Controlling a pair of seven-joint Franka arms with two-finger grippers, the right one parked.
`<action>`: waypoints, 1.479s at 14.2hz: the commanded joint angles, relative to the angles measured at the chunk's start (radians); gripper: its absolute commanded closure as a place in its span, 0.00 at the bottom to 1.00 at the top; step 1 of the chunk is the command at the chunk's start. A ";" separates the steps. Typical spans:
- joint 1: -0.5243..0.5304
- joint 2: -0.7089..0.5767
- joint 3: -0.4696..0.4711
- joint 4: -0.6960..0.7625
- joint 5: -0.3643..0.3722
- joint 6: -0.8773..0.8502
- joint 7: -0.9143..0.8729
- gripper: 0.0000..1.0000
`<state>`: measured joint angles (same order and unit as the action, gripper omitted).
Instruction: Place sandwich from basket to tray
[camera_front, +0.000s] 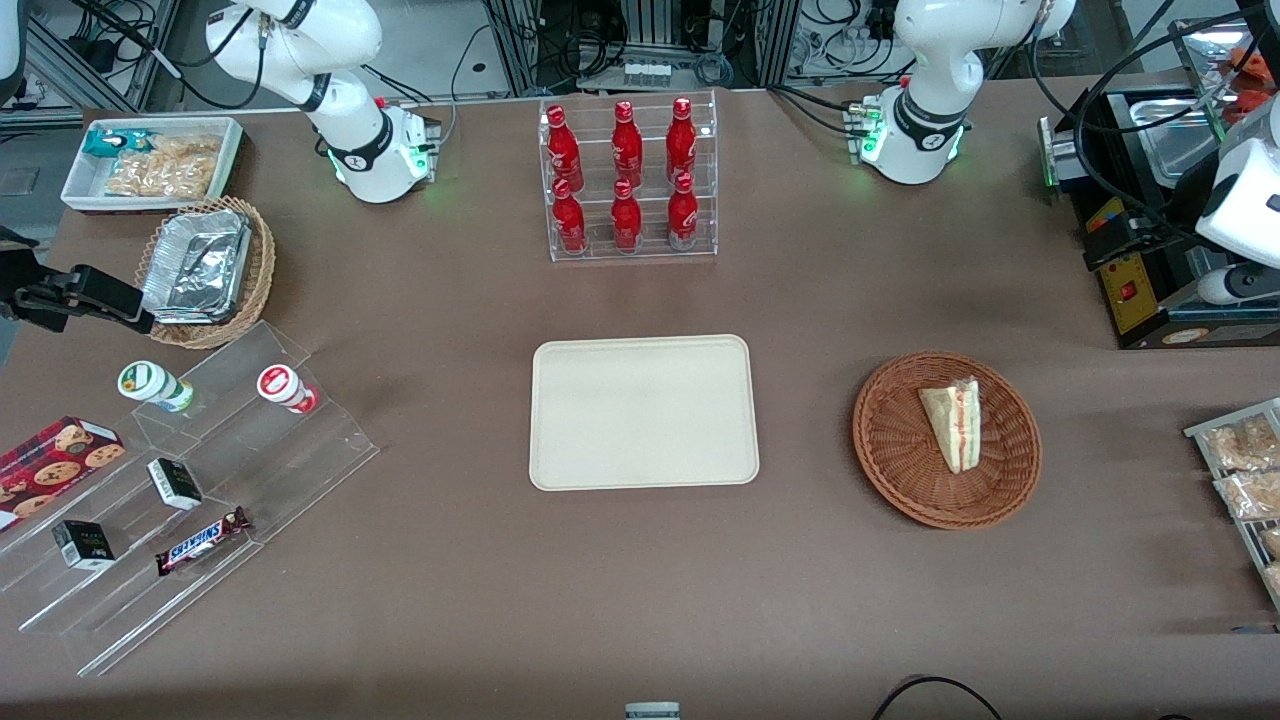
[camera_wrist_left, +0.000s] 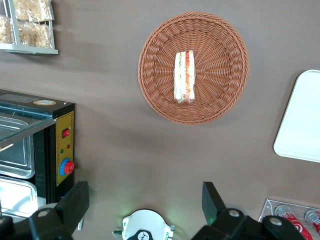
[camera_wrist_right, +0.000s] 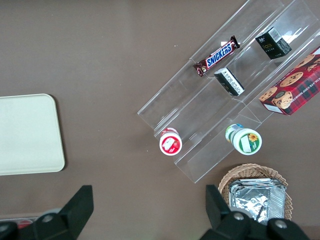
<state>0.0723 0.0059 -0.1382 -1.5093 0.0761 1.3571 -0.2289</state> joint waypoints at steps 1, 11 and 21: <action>0.003 0.006 -0.006 0.017 -0.010 -0.023 0.016 0.00; -0.002 0.008 -0.006 -0.020 -0.009 0.011 0.014 0.00; -0.002 0.014 -0.006 -0.090 0.001 0.017 0.013 0.00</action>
<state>0.0706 0.0210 -0.1428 -1.5510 0.0753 1.3605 -0.2243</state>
